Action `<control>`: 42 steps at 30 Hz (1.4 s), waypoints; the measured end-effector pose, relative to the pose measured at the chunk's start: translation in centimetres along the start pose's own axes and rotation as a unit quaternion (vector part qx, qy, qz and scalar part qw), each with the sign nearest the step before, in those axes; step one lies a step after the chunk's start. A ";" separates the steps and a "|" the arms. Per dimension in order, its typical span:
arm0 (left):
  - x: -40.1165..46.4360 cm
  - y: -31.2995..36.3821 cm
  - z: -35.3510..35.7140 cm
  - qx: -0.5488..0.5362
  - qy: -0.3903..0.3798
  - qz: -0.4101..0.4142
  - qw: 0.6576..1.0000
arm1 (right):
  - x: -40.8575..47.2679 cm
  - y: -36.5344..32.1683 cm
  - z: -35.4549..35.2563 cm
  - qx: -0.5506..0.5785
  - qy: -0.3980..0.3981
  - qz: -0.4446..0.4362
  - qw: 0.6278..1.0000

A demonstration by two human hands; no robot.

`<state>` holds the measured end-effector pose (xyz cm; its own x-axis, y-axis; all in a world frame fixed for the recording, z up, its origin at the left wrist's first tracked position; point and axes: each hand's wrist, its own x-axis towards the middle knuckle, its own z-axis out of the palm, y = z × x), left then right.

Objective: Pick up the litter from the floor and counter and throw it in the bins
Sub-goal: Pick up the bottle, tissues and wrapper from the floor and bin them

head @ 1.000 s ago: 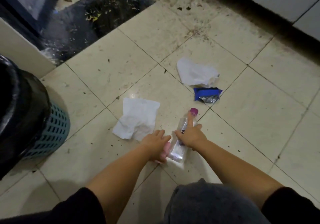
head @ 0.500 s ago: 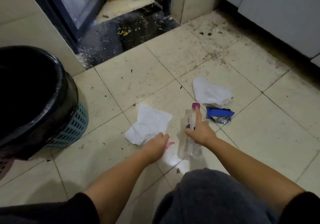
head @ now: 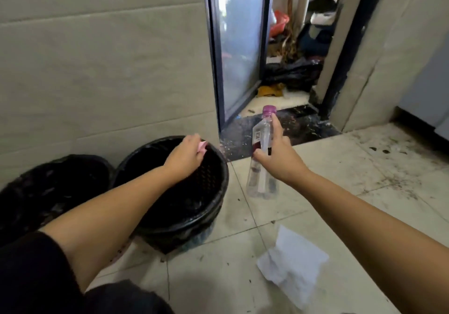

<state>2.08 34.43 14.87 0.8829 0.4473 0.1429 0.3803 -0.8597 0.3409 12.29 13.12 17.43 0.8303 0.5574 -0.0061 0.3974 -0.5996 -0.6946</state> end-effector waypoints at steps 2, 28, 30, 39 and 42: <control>-0.9 -4.2 1.2 0.046 -0.077 -0.057 0.994 | -0.3 -1.3 1.8 -0.010 -0.010 -0.021 1.000; -25.5 -29.8 -7.4 0.189 -0.075 0.077 0.976 | -1.4 -27.6 34.5 -0.025 -0.264 -0.302 0.916; -25.5 -30.3 -6.8 0.204 -0.025 0.100 0.974 | -0.9 -26.7 38.6 -0.141 -0.350 -0.271 0.885; -25.1 -31.1 -4.9 0.166 0.055 0.121 0.977 | 0.3 -23.5 48.3 -0.358 -0.489 -0.129 0.785; -25.1 -31.1 -5.0 0.164 0.053 0.118 0.978 | 0.3 -23.5 48.0 -0.421 -0.518 -0.166 0.726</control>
<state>-33.24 51.15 5.32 0.9302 0.2346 0.2822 0.2522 -0.9673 -0.0271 -15.54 54.96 -0.80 0.0685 0.6236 -0.7787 0.9683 -0.2296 -0.0987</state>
